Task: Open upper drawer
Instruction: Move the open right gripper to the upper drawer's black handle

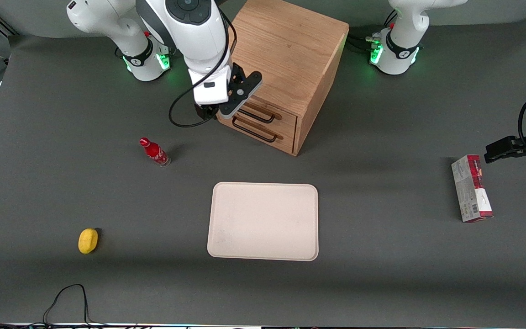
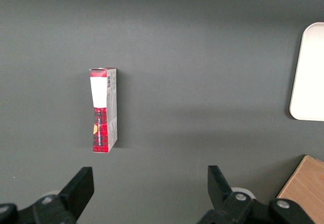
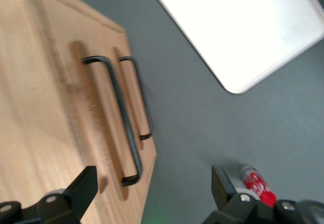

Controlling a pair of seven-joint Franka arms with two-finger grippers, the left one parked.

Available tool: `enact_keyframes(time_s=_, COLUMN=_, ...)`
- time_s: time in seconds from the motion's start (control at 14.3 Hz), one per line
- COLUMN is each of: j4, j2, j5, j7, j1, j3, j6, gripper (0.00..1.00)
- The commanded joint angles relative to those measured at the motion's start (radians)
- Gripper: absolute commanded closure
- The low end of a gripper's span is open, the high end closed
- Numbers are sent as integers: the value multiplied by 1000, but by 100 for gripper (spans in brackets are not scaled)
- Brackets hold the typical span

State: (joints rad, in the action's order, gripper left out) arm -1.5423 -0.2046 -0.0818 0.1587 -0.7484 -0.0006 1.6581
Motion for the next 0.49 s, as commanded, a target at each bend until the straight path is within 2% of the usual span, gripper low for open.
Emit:
enact_keyframes(time_s=0.0, j4=25, j2=-7, j5=-102, j7=165, j1=7, j3=-19, j6=-7, gripper=0)
enact_keyframes(time_s=0.42, j4=15, j2=-16, j5=-125, j7=180, j1=15, j3=-18, j6=9, gripper=0)
